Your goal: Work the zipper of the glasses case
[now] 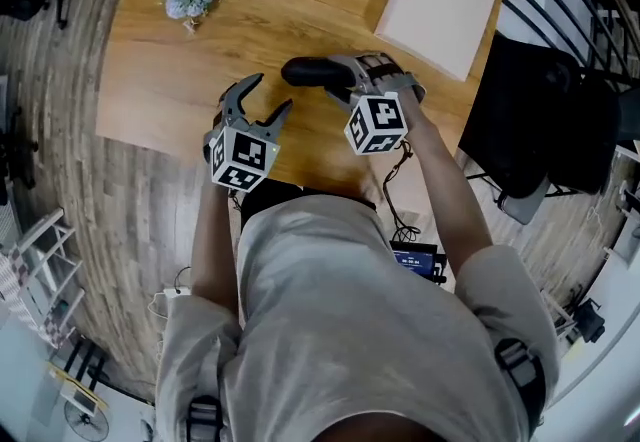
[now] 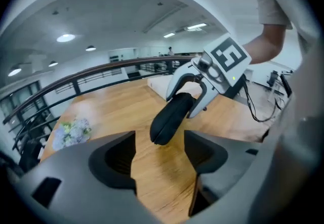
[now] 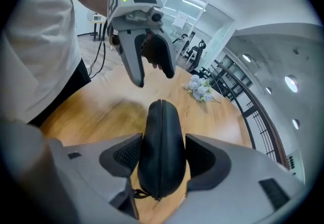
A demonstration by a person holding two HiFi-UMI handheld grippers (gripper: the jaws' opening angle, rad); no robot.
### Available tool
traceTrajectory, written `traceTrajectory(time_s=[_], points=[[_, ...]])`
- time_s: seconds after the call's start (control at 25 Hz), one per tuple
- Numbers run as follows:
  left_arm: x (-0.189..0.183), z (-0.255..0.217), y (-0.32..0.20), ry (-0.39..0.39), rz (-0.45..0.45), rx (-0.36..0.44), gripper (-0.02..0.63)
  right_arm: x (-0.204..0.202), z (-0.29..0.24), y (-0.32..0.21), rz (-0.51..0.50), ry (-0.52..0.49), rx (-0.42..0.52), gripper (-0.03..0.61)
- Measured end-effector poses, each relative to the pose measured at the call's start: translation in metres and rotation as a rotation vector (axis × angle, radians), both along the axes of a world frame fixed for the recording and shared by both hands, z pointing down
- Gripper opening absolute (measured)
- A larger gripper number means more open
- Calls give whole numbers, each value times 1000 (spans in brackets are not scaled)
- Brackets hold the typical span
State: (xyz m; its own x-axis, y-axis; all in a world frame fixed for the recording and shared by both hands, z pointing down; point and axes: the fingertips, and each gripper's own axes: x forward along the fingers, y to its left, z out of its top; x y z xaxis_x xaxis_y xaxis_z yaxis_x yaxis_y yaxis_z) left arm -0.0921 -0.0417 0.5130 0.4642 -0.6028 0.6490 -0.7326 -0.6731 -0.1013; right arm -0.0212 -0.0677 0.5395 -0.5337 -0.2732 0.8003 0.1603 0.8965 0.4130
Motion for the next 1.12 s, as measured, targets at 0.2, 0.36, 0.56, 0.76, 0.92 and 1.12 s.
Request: traceTrajectory(time_s=[0.2,0.36,0.56,0.76,0.92,1.12], points=[[20,3,-6,-148,290,65,336,-9,-32,14,16,-61,14,282],[39,-3,-10,-187,422,123,351,-12,-49,18,27,-97,14,282],[54,-1,-16,-220,510,165,356,-13,-47,23,41,-112,-1,282],[66,6,-10,-275,588,167,354,-15,-44,32,44,-122,-27,282],[67,14,-8,-314,606,163,344,-14,-42,32,36,-127,-35,282],[68,15,-5,-306,609,163,288,-12,-39,33,42,-134,-50,282]])
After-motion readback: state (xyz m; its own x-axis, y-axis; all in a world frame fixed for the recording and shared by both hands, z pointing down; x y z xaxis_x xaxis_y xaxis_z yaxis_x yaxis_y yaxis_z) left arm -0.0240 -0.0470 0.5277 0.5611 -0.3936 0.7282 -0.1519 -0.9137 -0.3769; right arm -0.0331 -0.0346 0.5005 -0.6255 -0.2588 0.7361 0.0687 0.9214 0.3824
